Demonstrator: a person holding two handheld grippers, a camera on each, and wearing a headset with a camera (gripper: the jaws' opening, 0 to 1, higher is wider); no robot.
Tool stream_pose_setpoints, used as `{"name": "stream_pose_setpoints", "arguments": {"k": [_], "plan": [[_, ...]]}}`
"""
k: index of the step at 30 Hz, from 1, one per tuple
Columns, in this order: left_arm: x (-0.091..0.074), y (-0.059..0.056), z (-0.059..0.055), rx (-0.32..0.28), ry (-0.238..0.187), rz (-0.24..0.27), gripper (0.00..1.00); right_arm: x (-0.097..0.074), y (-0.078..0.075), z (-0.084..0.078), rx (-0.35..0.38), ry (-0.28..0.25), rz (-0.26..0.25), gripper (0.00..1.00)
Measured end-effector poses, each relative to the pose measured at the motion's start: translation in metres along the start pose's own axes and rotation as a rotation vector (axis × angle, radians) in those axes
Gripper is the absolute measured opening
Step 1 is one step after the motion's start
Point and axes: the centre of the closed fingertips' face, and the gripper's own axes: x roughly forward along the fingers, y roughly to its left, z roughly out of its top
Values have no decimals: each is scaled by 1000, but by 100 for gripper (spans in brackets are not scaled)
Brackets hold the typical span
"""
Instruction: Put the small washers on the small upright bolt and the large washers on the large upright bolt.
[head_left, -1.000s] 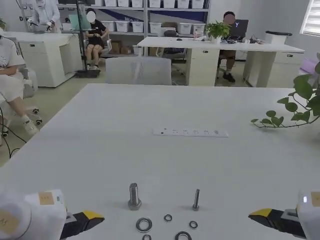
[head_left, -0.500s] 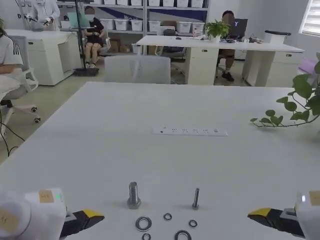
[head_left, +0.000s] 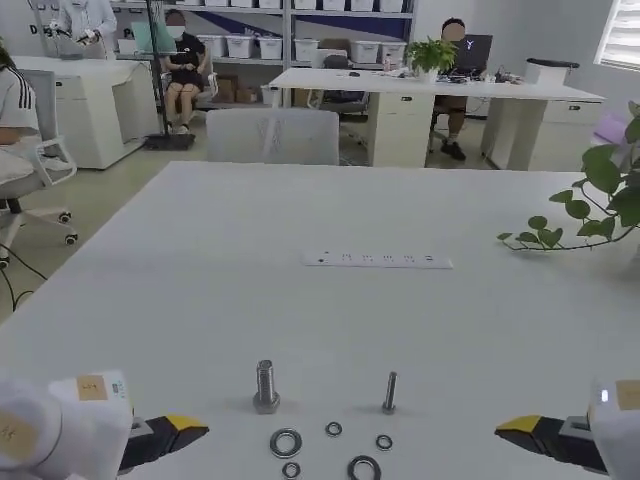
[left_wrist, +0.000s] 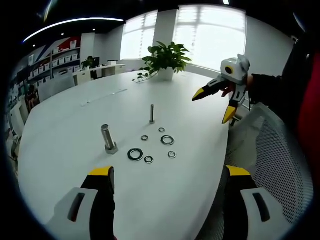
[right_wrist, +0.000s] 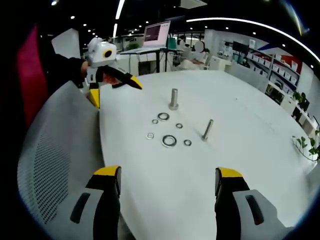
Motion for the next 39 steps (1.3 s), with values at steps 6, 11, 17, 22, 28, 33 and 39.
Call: {"name": "stream_pose_setpoints", "arguments": {"k": [6,11,17,22,28,33,39], "plan": [[0,0,0,-2,-2,3,90,1,1,-1,1,3,5,78],[0,1,0,-3,-2,4,90,2,0,-2,3,9,10,77],[2,2,1,-6,-2,4,90,3,-1,-3,5,12,16,77],[2,2,1,-8,-3,5,90,5,-3,-3,2,16,21,77],[2,2,4,-10,-11,6,90,5,-5,-4,-3,25,26,76],[3,0,7,-5,-21,6,90,6,-7,-1,-22,36,32,75],[2,-4,8,-6,-35,7,90,8,-8,4,-49,46,42,74]]}}
